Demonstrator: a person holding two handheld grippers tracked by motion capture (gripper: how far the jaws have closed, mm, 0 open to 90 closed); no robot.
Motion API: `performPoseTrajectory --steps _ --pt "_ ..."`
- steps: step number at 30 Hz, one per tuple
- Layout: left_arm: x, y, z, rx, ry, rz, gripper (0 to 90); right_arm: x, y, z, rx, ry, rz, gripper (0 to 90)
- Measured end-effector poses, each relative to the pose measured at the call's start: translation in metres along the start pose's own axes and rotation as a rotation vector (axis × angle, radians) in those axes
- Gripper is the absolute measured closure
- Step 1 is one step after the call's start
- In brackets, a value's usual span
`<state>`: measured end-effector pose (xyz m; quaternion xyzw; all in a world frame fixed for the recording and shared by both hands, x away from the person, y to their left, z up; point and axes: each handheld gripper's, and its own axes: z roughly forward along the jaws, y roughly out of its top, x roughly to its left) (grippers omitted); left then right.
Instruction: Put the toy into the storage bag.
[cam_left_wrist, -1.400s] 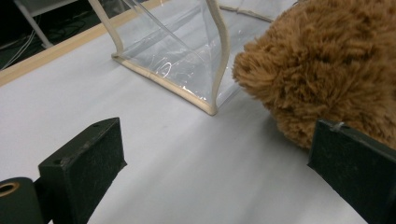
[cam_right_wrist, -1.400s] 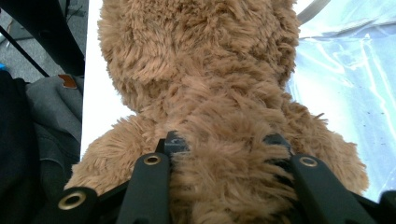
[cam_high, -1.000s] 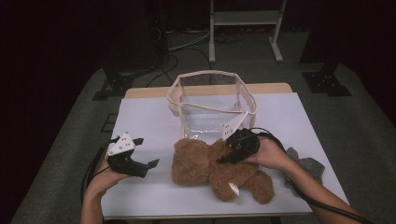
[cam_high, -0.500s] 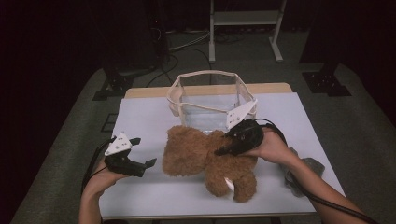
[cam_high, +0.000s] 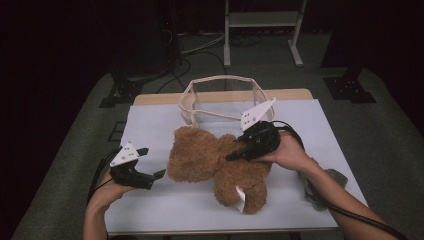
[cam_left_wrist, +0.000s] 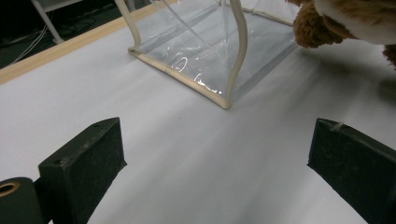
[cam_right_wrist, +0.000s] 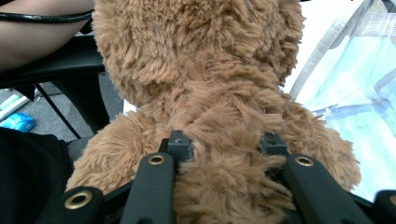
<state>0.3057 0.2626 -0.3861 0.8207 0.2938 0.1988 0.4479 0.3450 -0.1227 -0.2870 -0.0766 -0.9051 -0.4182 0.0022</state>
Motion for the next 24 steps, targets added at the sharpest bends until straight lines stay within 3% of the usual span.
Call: performPoseTrajectory --steps 6,18,21,22,23,24 --pt "0.001 -0.002 0.001 0.002 0.006 -0.008 2.9 0.004 0.012 -0.009 -0.026 0.008 -0.010 65.7" --pt "0.002 -0.002 0.000 0.005 0.005 -0.005 2.9 0.009 0.070 -0.046 -0.050 0.013 -0.033 65.8" --pt "0.003 -0.002 -0.001 0.007 0.006 -0.003 2.9 0.012 0.094 -0.058 -0.048 0.013 -0.051 65.8" --pt "0.003 -0.002 -0.001 0.007 0.006 -0.003 2.9 0.012 0.094 -0.058 -0.048 0.013 -0.051 65.8" --pt "0.003 -0.002 -0.001 0.007 0.006 -0.003 3.0 0.013 0.108 -0.064 -0.050 0.013 -0.059 65.7" --pt "0.003 -0.002 -0.001 0.007 0.006 -0.003 2.9 0.013 0.108 -0.064 -0.050 0.013 -0.059 65.7"
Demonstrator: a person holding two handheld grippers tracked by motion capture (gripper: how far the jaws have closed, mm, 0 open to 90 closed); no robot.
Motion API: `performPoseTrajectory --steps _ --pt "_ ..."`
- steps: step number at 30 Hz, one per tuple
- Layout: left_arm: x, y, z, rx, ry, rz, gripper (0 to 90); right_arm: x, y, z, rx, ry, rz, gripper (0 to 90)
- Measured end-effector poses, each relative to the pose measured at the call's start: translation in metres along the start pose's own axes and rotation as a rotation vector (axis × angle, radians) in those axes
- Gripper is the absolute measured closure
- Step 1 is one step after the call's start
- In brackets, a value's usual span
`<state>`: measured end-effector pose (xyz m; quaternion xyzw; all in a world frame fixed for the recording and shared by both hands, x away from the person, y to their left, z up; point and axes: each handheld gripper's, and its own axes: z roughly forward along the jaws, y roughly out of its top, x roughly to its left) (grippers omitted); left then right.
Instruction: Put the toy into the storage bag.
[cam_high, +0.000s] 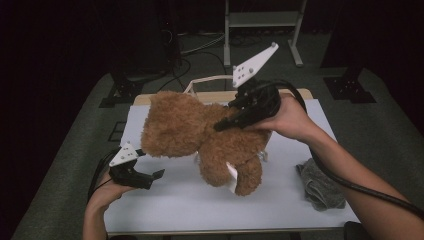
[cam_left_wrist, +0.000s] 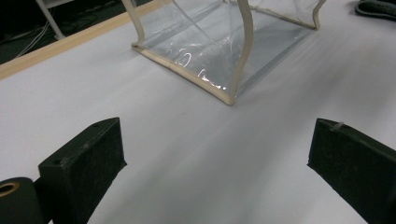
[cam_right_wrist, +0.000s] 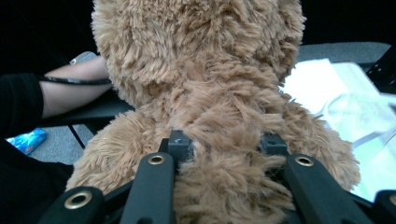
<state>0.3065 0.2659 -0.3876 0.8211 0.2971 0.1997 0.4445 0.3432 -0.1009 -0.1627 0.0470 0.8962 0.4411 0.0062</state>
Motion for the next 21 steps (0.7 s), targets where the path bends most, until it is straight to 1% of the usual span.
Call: performPoseTrajectory --steps 1,3,5,6,7,8,9,12,14,17,18,19,20,21 --pt "0.000 0.000 0.000 -0.001 0.000 -0.002 2.9 -0.001 0.011 -0.004 -0.002 0.001 0.000 65.7" --pt "0.000 0.000 0.000 0.003 -0.002 0.002 2.9 -0.002 0.022 -0.008 0.002 -0.003 -0.001 65.7" --pt "0.000 0.000 0.000 0.000 -0.001 0.000 2.9 -0.005 0.032 -0.012 0.010 -0.014 -0.004 65.7" --pt "0.000 0.000 0.000 0.000 -0.001 0.000 3.0 -0.005 0.032 -0.012 0.010 -0.014 -0.004 65.7" --pt "0.000 0.000 -0.001 -0.002 -0.001 -0.002 3.0 -0.007 0.037 -0.013 0.013 -0.020 -0.006 65.7" --pt "0.001 0.000 -0.001 -0.003 -0.001 -0.002 2.9 -0.012 0.046 -0.016 0.022 -0.030 0.001 65.7" --pt "0.001 0.000 -0.001 -0.004 0.000 -0.002 2.9 -0.014 0.049 -0.017 0.023 -0.033 -0.002 65.7" --pt "0.001 0.000 -0.002 -0.007 0.001 -0.004 2.9 -0.025 0.057 -0.020 0.020 -0.043 0.014 65.7" --pt "0.001 0.000 -0.003 -0.012 0.003 -0.005 2.9 -0.033 0.062 -0.021 0.020 -0.060 0.015 65.6" --pt "0.002 0.000 -0.004 -0.014 0.005 -0.007 2.9 -0.045 0.071 -0.021 0.035 -0.082 0.023 65.7" --pt "0.002 0.000 -0.004 -0.014 0.005 -0.007 3.0 -0.045 0.071 -0.021 0.035 -0.082 0.023 65.7" --pt "0.002 -0.001 -0.004 -0.016 0.005 -0.010 3.0 -0.049 0.074 -0.021 0.043 -0.087 0.026 65.7" --pt "0.002 -0.001 -0.004 -0.015 0.006 -0.012 2.9 -0.057 0.079 -0.020 0.051 -0.093 0.033 65.7" --pt "0.002 -0.001 -0.004 -0.015 0.006 -0.012 2.9 -0.060 0.081 -0.019 0.052 -0.095 0.033 65.7"
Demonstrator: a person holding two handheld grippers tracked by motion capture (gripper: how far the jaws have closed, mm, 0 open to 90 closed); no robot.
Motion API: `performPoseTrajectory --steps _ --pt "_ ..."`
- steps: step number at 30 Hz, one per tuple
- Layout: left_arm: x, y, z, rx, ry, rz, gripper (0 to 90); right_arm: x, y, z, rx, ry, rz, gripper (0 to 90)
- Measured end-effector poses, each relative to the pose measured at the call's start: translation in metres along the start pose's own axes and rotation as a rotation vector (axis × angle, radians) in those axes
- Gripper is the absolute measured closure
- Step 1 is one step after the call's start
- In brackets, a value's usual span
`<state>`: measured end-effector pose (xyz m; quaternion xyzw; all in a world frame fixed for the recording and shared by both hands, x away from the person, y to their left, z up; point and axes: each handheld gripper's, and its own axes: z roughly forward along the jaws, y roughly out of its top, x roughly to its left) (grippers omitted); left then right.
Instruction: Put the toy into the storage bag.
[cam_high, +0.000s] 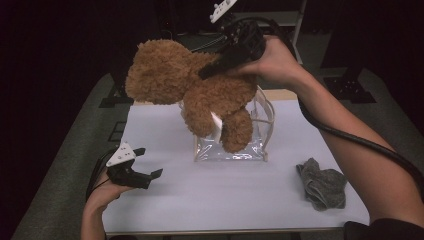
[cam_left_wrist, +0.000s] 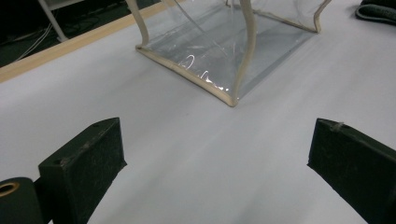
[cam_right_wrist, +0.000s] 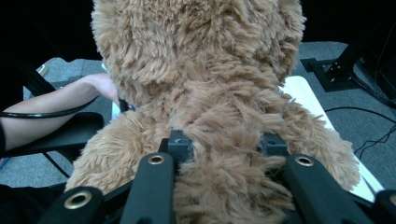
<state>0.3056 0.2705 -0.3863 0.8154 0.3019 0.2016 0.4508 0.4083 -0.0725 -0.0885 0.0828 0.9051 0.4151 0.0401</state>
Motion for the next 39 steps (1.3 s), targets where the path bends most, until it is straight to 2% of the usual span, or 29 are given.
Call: performPoseTrajectory --steps 6,7,8,13,14,15,18,19,21,22,23,26,29,33,39 --pt "0.001 -0.001 -0.001 -0.003 -0.001 -0.003 2.9 -0.025 0.012 0.003 0.011 -0.033 0.028 65.6" --pt "0.001 -0.001 -0.001 -0.003 -0.001 -0.003 3.0 -0.025 0.012 0.003 0.011 -0.033 0.028 65.6" --pt "0.001 -0.001 -0.001 -0.003 -0.001 -0.004 2.9 -0.034 0.015 0.003 0.019 -0.045 0.033 65.7" --pt "0.001 -0.001 -0.001 -0.001 0.003 -0.001 2.9 -0.059 0.020 0.002 0.014 -0.075 0.065 65.6" --pt "0.001 -0.001 -0.001 0.000 0.004 -0.001 2.9 -0.059 0.020 0.002 0.014 -0.075 0.065 65.6" --pt "0.001 -0.001 -0.001 0.002 0.004 0.001 2.9 -0.069 0.020 0.003 0.008 -0.082 0.073 65.6" --pt "0.000 0.000 -0.001 0.001 0.003 0.005 2.9 -0.083 0.021 0.007 0.015 -0.105 0.086 65.6" --pt "0.000 0.000 -0.001 0.001 0.003 0.005 2.9 -0.083 0.021 0.007 0.015 -0.105 0.086 65.6" --pt "0.000 0.000 -0.001 0.000 -0.001 0.003 2.9 -0.097 0.021 0.012 0.023 -0.126 0.098 65.6" --pt "0.000 0.000 -0.001 0.000 -0.001 0.003 2.9 -0.097 0.021 0.012 0.023 -0.126 0.098 65.6" --pt "0.000 0.000 0.000 0.002 -0.004 0.002 2.9 -0.105 0.021 0.016 0.036 -0.145 0.103 65.6" --pt "0.001 -0.002 -0.001 0.006 -0.007 0.002 2.9 -0.112 0.018 0.021 0.043 -0.161 0.104 65.6" --pt "0.002 -0.002 -0.001 0.006 -0.002 0.001 2.9 -0.114 0.015 0.029 0.061 -0.164 0.095 65.5" --pt "0.003 -0.003 -0.002 0.006 0.000 -0.006 2.9 -0.109 0.013 0.036 0.078 -0.151 0.085 65.5" --pt "0.004 -0.004 -0.004 0.004 0.007 -0.008 2.9 -0.088 0.007 0.040 0.066 -0.109 0.064 65.4"
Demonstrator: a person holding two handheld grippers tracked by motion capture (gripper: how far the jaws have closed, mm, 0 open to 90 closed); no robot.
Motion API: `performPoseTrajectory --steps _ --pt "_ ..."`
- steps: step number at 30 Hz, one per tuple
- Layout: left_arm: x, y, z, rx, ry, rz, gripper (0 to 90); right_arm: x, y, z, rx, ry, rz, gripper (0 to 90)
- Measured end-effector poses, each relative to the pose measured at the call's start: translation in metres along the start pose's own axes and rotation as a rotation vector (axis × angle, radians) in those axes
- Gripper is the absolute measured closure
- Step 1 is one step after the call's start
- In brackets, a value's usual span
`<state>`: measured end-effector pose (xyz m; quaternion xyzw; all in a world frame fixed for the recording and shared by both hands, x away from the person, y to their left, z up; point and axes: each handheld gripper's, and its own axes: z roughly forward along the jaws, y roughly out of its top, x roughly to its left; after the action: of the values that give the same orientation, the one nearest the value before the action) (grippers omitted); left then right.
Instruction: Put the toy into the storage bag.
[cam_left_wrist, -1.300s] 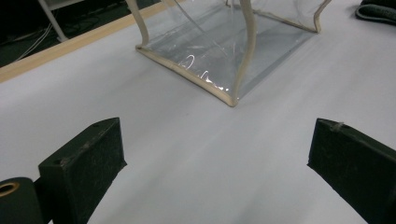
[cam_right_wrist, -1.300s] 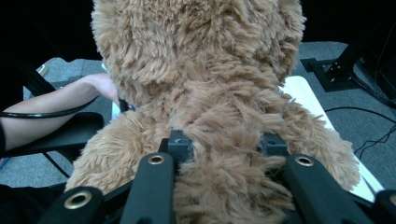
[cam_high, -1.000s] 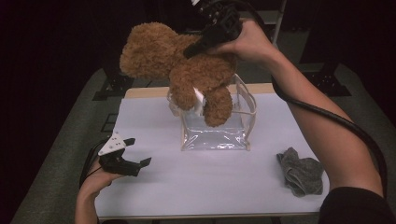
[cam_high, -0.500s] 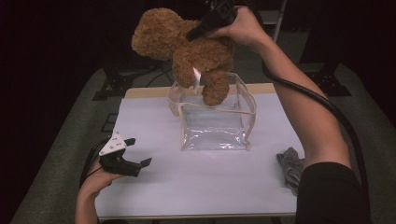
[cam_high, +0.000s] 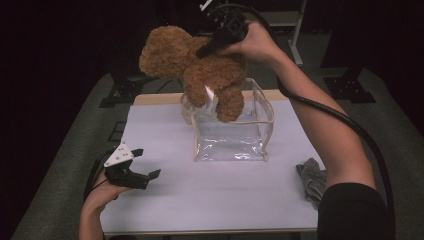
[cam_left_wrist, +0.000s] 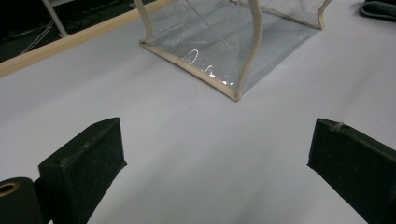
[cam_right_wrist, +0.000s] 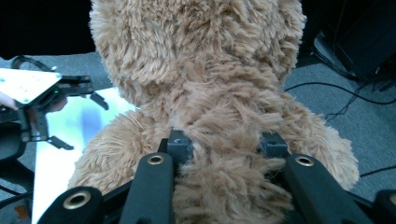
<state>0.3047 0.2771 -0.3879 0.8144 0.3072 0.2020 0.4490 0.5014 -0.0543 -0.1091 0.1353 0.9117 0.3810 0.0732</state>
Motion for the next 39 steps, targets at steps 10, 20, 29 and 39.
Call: performPoseTrajectory --steps 10,20,29,39 --pt "-0.002 0.001 0.002 0.006 -0.002 0.005 2.9 0.002 -0.024 0.005 0.001 0.035 0.029 65.3" --pt "-0.002 0.000 0.006 0.017 -0.013 0.001 2.9 -0.035 -0.045 0.012 0.010 -0.001 0.119 65.3" --pt "-0.002 0.001 0.002 0.008 -0.009 0.007 2.9 -0.044 -0.062 0.022 0.029 -0.016 0.154 65.2" --pt "-0.003 0.000 0.005 0.015 -0.013 0.005 2.9 -0.054 -0.085 0.016 0.025 -0.040 0.191 65.2"
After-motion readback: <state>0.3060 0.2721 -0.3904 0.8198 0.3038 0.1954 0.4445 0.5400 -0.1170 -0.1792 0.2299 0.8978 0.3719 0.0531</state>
